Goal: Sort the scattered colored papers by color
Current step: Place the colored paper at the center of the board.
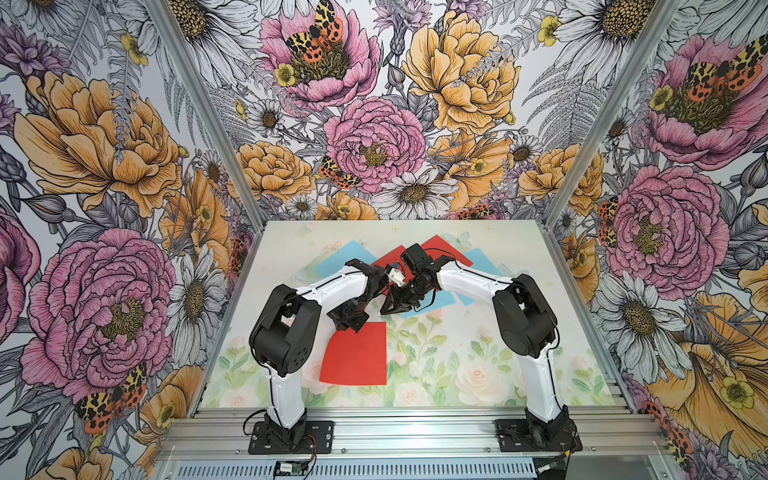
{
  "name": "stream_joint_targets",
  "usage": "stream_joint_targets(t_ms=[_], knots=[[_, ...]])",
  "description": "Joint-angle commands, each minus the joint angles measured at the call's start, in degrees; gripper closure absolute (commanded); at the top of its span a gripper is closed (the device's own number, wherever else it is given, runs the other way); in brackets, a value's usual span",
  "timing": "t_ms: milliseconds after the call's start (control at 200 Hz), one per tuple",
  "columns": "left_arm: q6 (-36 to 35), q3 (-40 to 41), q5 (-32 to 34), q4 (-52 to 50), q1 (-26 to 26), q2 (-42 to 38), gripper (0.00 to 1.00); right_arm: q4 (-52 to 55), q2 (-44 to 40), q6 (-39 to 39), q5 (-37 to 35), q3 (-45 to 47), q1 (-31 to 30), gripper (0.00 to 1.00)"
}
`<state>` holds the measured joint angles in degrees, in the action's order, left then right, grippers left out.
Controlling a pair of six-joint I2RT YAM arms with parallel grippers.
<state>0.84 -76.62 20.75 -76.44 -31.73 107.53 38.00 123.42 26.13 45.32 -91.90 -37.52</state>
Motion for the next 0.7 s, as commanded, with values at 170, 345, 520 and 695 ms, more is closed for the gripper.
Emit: stream_joint_targets(t_ms=[170, 345, 520, 695], knots=[[-0.8, -0.8, 1.2, 0.3, 1.6, -0.3, 1.0, -0.2, 4.6, 0.9, -0.3, -0.9, -2.4, 1.0], [-0.8, -0.9, 0.9, 0.4, 1.7, -0.3, 1.0, -0.2, 6.1, 0.4, -2.5, -0.7, -2.4, 1.0], [-0.7, -0.8, 0.8, 0.3, 1.7, -0.3, 1.0, -0.1, 6.9, 0.5, -4.6, 0.0, -2.4, 1.0], [-0.6, -0.6, 0.7, 0.3, 1.7, -0.6, 1.0, -0.2, 7.5, 0.7, -6.1, 1.0, -2.4, 1.0]])
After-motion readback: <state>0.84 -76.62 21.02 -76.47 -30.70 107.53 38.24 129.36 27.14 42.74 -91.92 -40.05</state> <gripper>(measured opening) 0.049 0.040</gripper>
